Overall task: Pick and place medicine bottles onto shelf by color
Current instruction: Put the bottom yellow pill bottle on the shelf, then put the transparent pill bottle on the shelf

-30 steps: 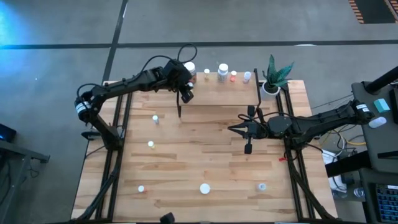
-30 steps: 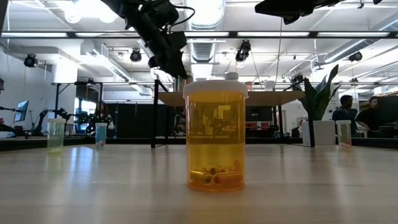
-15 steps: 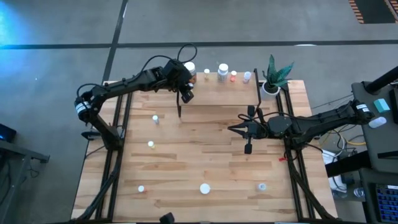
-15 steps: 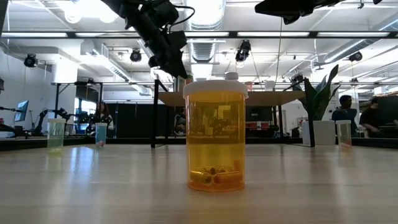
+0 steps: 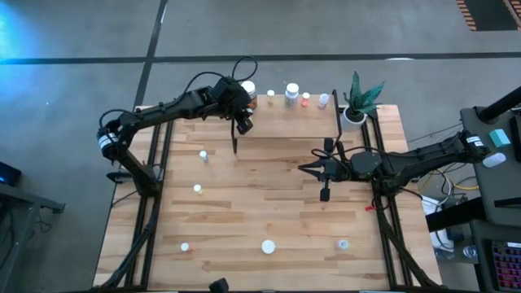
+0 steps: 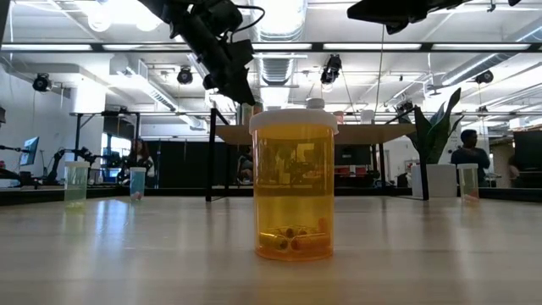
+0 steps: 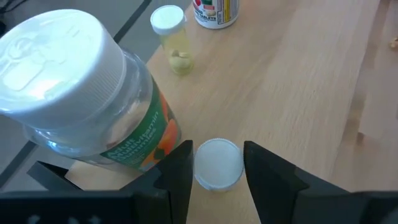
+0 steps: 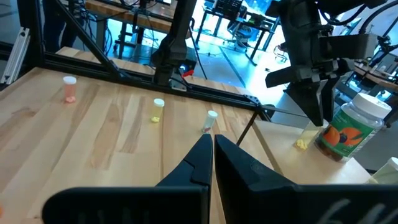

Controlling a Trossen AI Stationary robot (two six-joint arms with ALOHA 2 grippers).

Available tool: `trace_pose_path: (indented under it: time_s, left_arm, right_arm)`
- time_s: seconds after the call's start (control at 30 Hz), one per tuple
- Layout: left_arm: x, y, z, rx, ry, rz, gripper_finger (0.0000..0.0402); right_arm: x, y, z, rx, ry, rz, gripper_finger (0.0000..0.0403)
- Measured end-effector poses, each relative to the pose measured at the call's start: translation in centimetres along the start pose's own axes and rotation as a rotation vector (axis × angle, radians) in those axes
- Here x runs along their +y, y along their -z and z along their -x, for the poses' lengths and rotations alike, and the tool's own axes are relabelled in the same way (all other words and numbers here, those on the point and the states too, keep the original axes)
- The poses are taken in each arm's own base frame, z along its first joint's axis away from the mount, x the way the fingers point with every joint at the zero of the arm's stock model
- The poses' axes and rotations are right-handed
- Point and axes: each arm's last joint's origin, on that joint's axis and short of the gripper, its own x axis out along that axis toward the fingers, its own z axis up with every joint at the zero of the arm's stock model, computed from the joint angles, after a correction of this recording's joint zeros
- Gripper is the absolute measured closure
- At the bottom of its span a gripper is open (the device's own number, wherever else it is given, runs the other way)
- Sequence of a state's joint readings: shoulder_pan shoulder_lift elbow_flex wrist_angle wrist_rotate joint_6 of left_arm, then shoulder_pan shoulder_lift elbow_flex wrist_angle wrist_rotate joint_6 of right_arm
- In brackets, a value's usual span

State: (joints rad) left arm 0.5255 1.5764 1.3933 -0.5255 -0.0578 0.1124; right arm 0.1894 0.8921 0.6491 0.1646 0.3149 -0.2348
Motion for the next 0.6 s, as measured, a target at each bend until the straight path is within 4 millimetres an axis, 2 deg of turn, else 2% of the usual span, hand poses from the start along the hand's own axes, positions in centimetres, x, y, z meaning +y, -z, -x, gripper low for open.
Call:
trace_pose_path:
  time_s: [0.3, 0.6]
  left_arm:
    - [0.1, -0.5, 0.5, 0.001, 0.001, -0.005, 0.0272]
    - [0.2, -1.5, 2.4, 0.008, 0.004, -0.024, 0.0189]
  right_arm:
    - [0.0, 0.0, 0.0, 0.004, -0.001, 0.002, 0.0394]
    - [0.0, 0.0, 0.0, 0.004, 0.000, 0.004, 0.0394]
